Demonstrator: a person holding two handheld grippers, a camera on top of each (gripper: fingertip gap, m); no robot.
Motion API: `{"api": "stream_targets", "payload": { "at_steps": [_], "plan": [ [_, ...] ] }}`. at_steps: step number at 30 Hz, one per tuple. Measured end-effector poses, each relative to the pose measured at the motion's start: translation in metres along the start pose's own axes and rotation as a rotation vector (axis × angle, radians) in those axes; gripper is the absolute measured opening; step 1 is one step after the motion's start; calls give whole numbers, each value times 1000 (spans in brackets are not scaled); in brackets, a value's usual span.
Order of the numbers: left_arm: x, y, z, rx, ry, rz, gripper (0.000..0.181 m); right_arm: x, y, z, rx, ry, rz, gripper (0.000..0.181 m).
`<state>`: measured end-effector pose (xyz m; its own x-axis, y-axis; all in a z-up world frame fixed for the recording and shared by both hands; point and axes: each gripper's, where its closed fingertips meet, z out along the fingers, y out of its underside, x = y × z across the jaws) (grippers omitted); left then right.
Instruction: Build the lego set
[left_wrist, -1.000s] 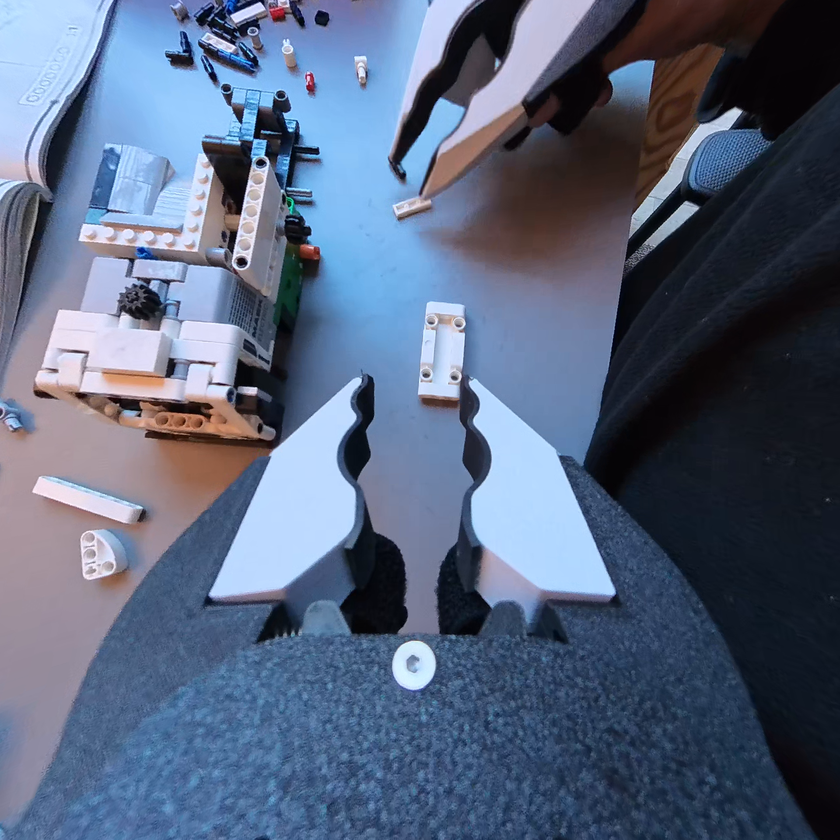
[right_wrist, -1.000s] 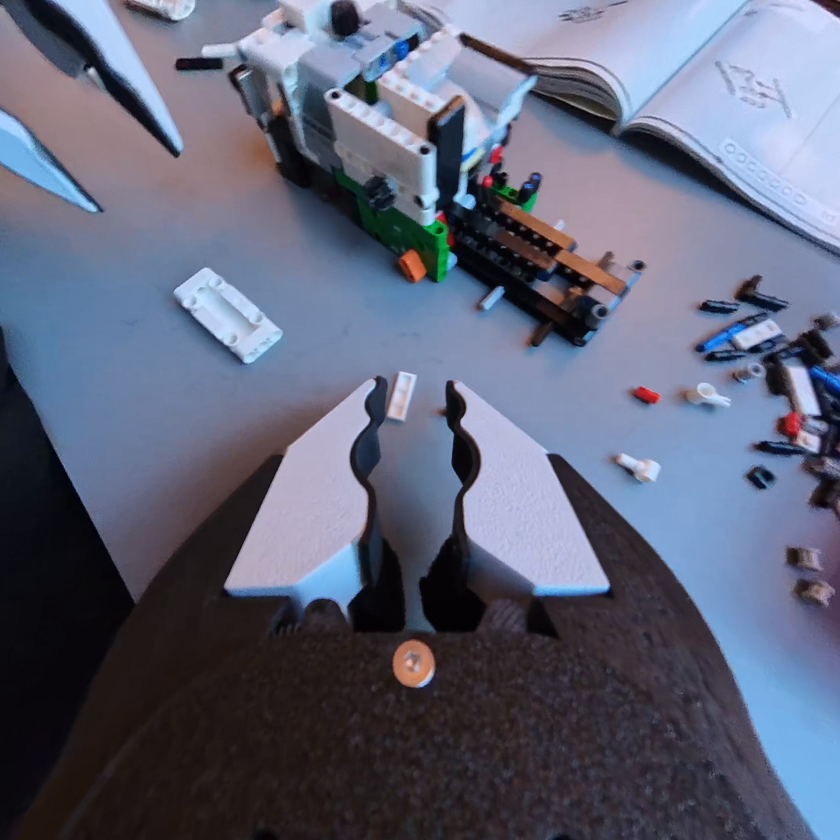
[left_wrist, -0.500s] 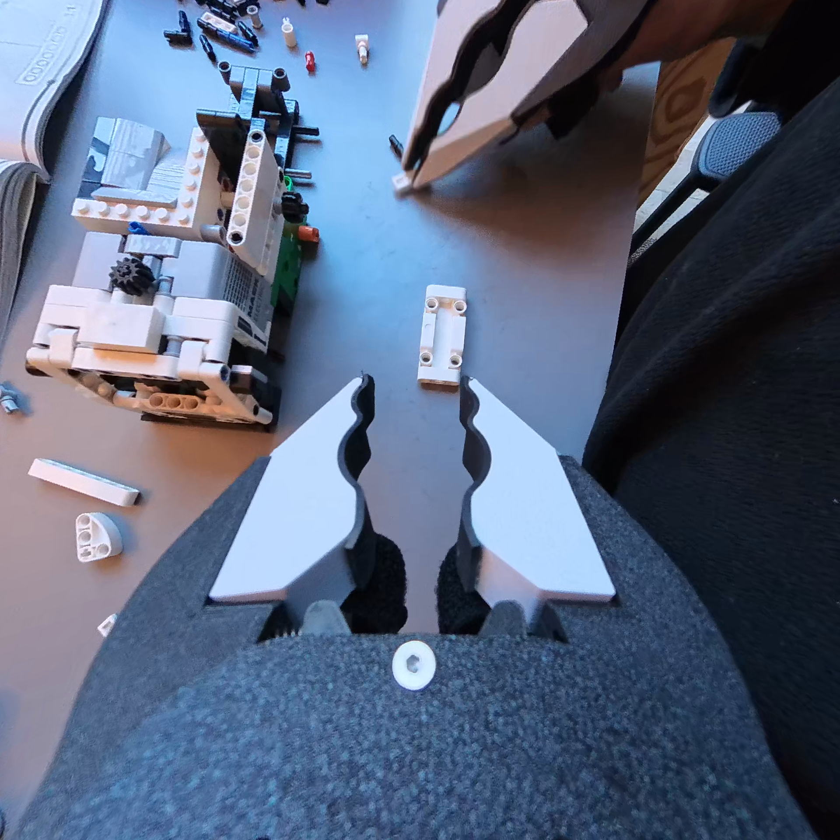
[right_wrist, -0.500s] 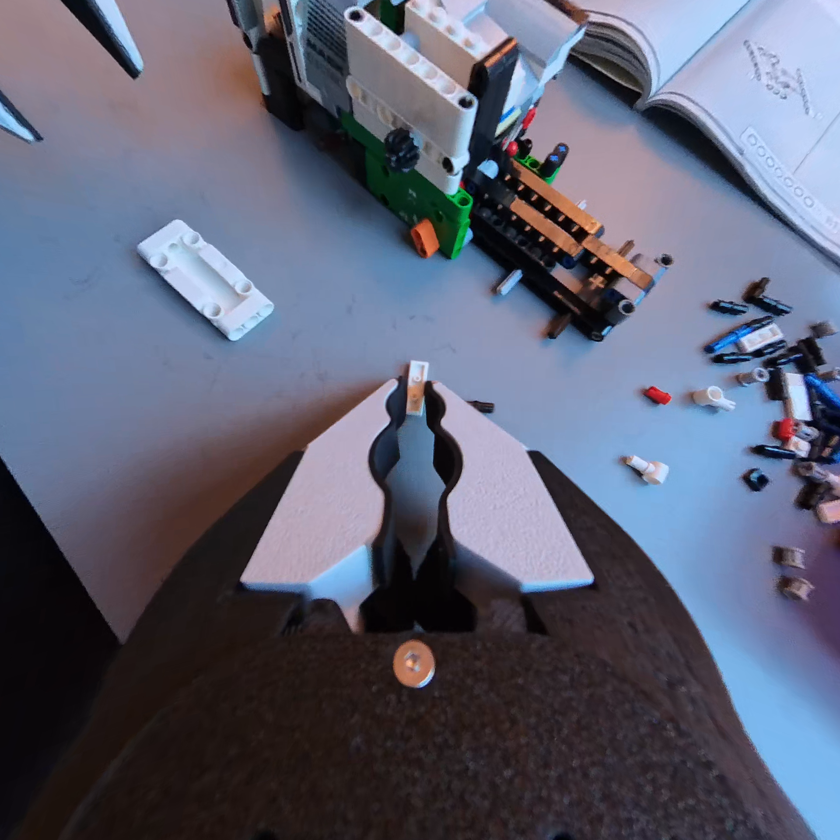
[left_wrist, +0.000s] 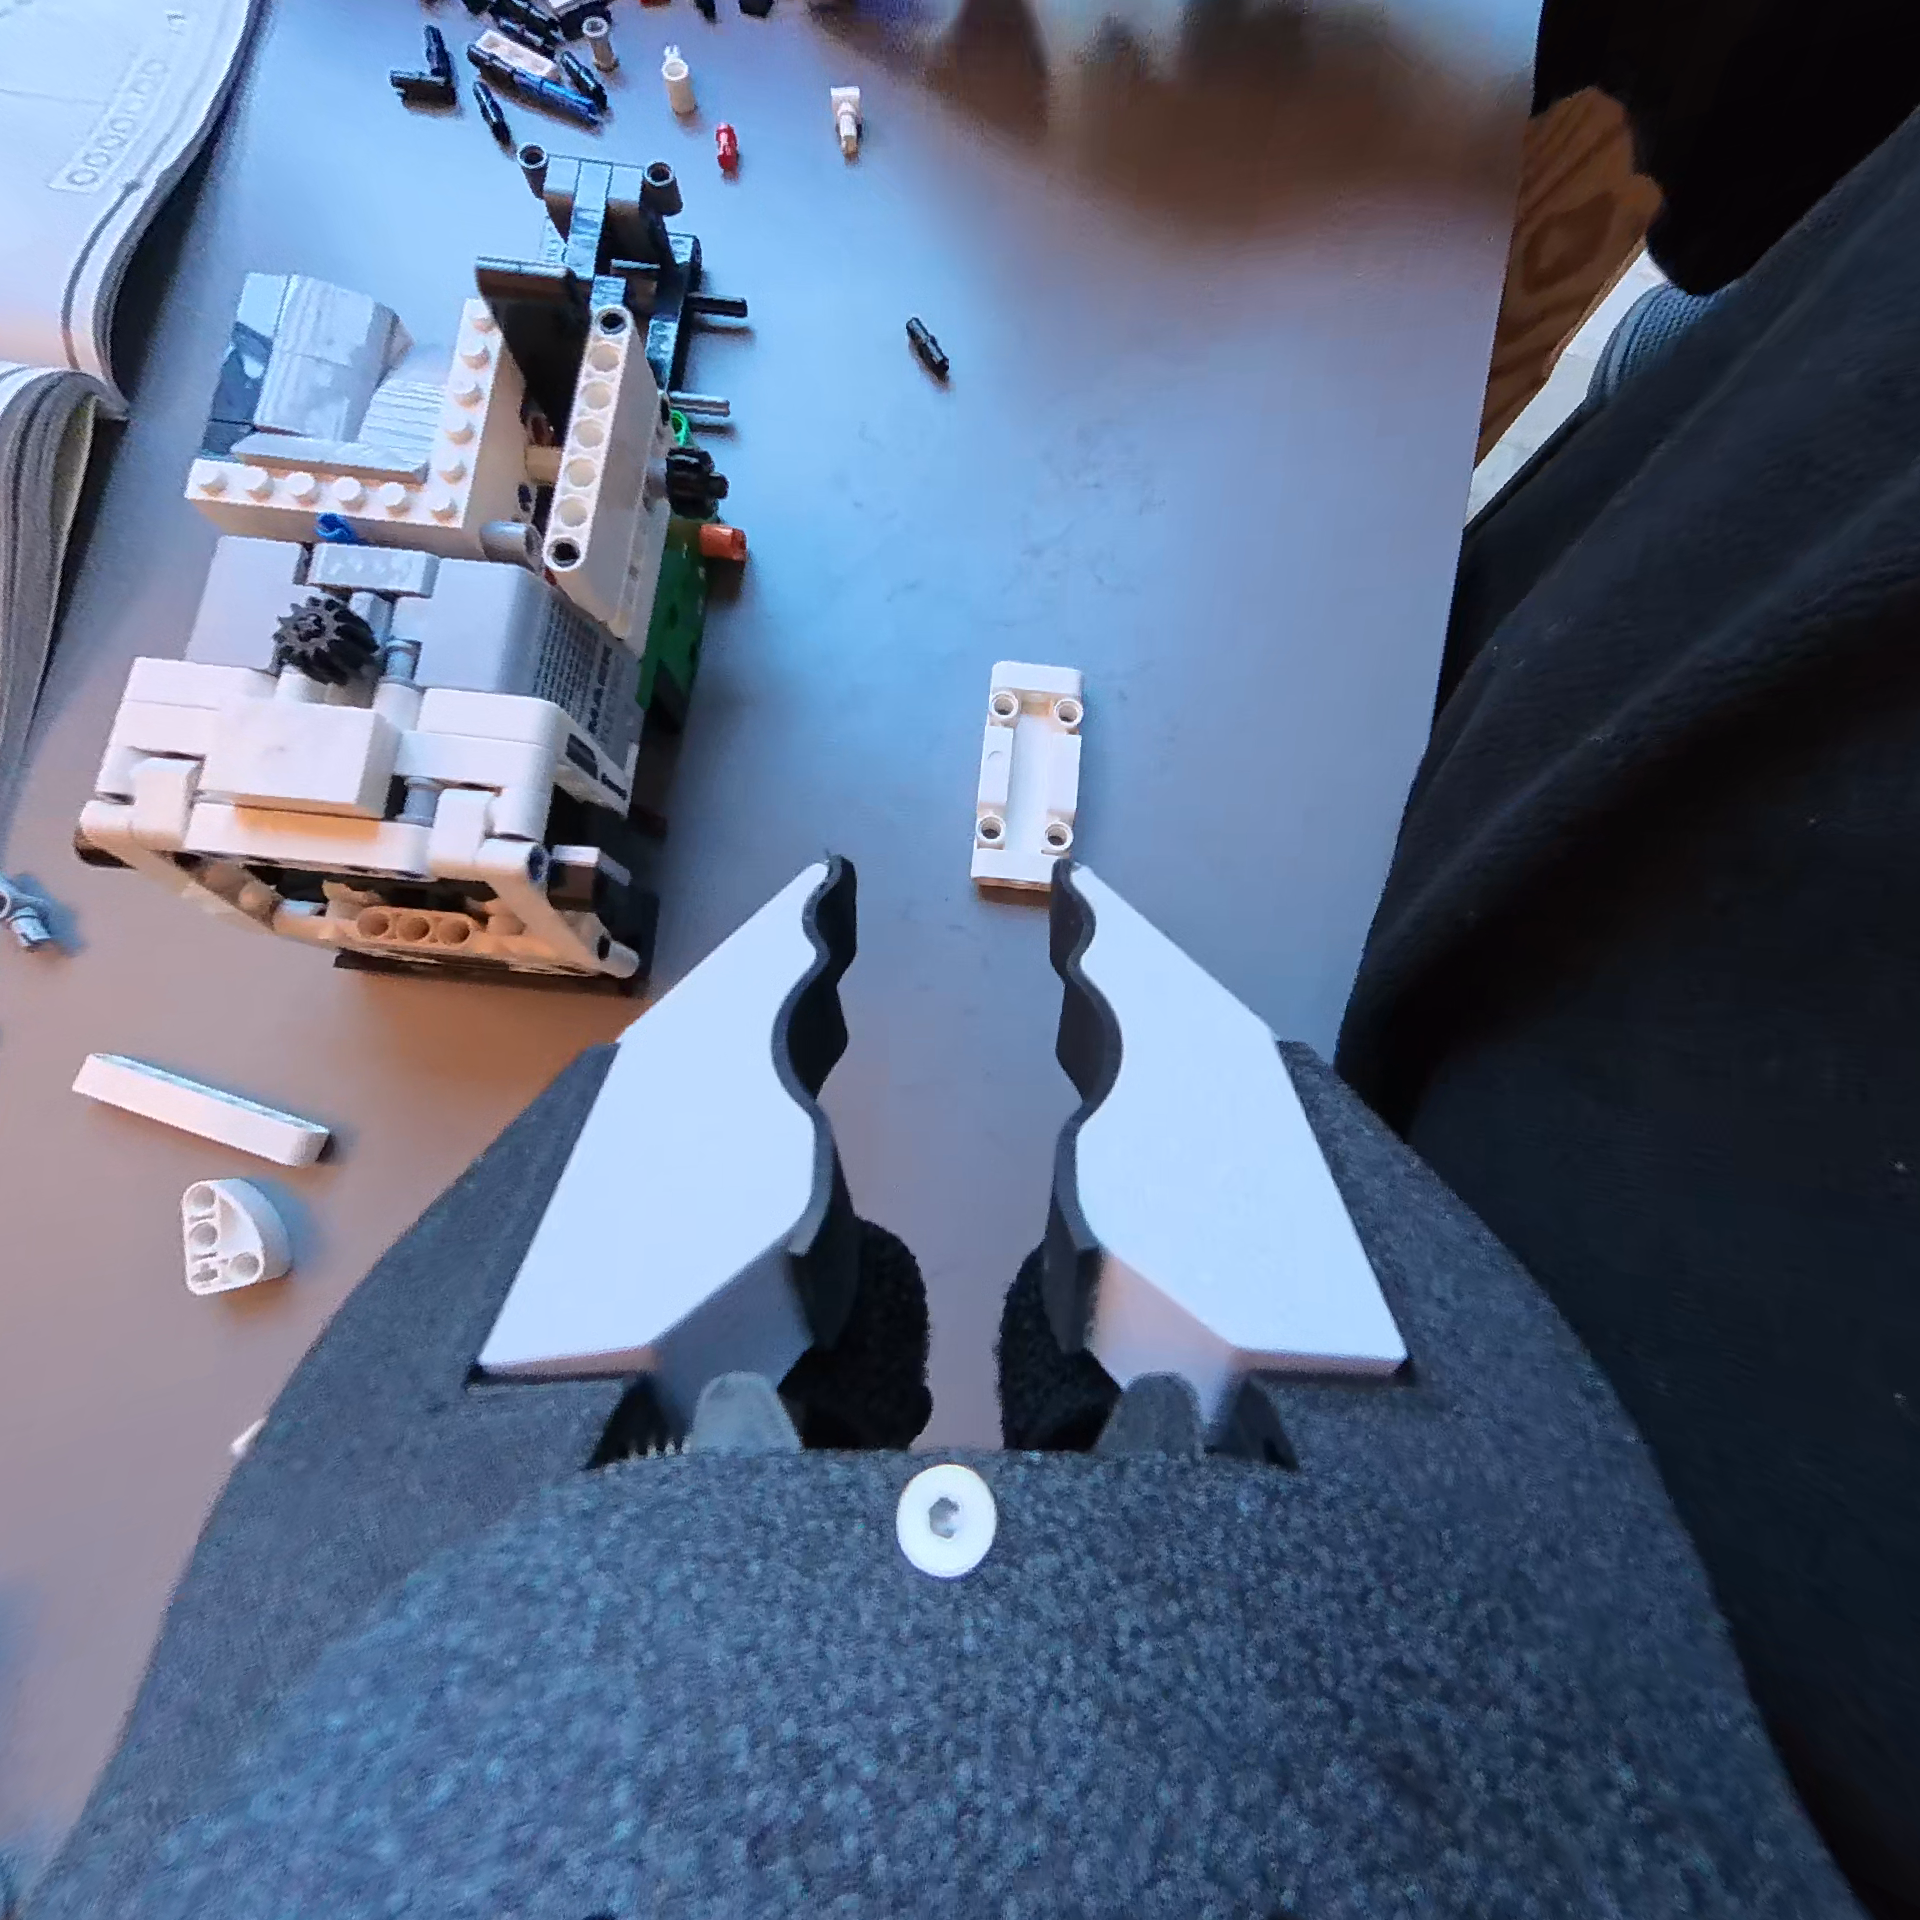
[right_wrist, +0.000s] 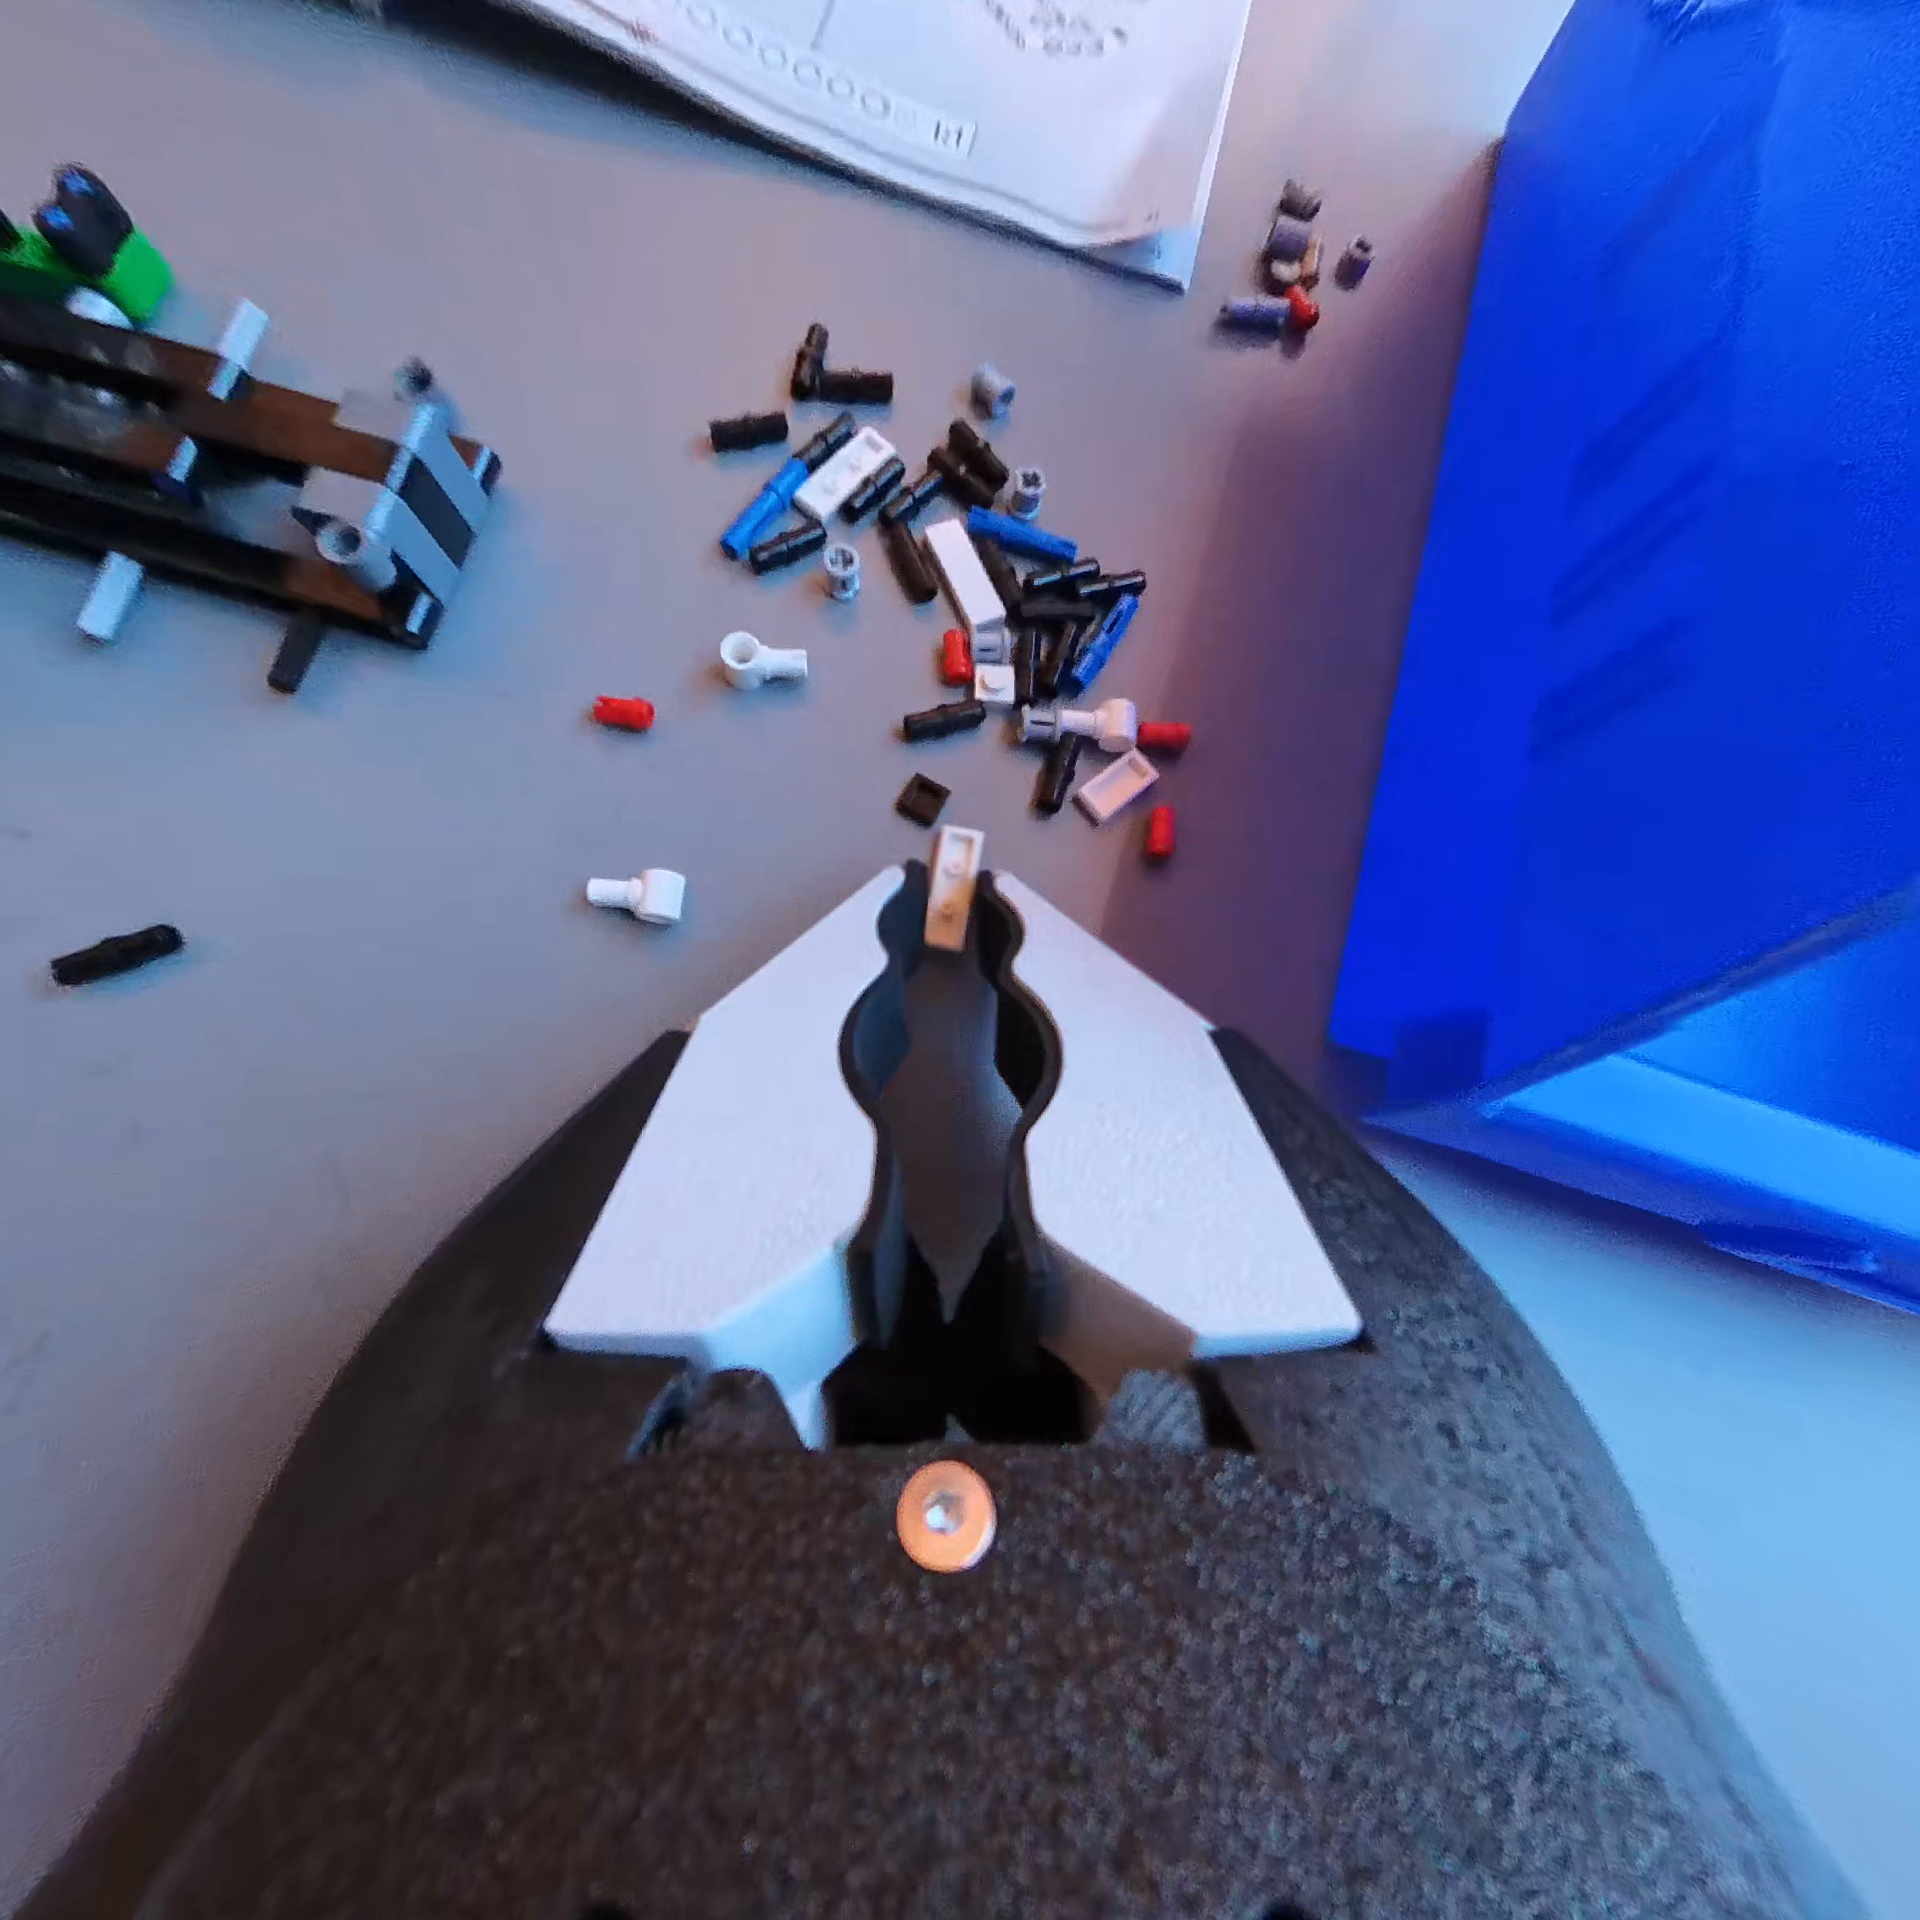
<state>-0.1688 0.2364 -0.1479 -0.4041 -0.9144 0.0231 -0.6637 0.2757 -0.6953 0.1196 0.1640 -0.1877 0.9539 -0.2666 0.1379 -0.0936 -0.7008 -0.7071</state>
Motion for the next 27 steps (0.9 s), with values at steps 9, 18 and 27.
{"api": "stream_targets", "payload": {
  "at_steps": [9, 18, 27],
  "plan": [
    [-3, 1, 2, -9, 1, -9, 36, -2, -22, 12, 68, -27, 76, 17],
    [-6, 2, 1, -21, -3, -9, 36, -5, -25, 26, 14, -16, 30, 5],
    [-4, -1, 2, -14, 3, -5, 36, -115, -35, -46, 227, -472, -318, 4]
  ]
}}
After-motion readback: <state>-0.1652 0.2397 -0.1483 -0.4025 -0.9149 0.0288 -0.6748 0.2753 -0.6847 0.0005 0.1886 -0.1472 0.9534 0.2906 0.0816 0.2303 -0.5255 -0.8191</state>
